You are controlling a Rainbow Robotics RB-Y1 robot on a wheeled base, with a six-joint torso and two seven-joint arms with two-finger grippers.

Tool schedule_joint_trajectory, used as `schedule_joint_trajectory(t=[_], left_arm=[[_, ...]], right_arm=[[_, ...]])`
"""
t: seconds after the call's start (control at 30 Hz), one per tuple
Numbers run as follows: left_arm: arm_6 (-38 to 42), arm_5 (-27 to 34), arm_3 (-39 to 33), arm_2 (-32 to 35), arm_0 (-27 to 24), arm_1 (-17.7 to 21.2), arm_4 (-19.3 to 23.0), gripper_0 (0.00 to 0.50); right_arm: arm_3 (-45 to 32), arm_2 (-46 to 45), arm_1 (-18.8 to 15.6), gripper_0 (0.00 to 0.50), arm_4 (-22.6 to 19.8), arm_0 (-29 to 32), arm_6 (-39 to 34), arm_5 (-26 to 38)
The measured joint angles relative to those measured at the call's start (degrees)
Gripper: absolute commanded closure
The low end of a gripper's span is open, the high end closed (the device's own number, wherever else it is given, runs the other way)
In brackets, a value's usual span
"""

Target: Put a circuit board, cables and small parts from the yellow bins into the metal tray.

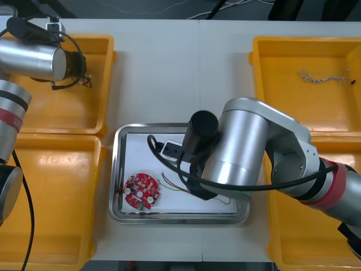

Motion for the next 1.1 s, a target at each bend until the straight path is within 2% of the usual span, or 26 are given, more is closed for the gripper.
schedule_joint_trajectory(t=[0.27, 0.53, 0.7, 0.83, 1.1], left_arm=[[0.0, 0.0, 0.0, -0.1, 0.0, 0.0, 0.1, 0.0], [0.0, 0.0, 0.0, 0.3, 0.0, 0.0, 0.5, 0.0], [0.0, 0.0, 0.1, 1.3, 0.0, 0.0, 0.6, 0.0], [-0.1, 0.0, 0.1, 1.9, 0.0, 0.0, 0.6, 0.0], [-2.5, 0.0, 0.1, 2.0, 0.0, 0.0, 1.2, 0.0]], right_arm=[[-2.0, -12.8, -0.5, 0.005, -7.7, 0.0, 0.0, 7.4], [-2.3, -26.1, -3.5, 0.004, -13.5, 0.0, 0.0, 7.8], [-2.3, -31.6, -6.8, 0.006, -15.6, 0.4, -1.0, 7.9], [-2.0, -35.7, -9.3, 0.005, -17.5, 1.6, -6.8, 7.9], [-1.3, -42.1, -13.2, 0.005, -17.8, 4.8, -14.1, 7.9]])
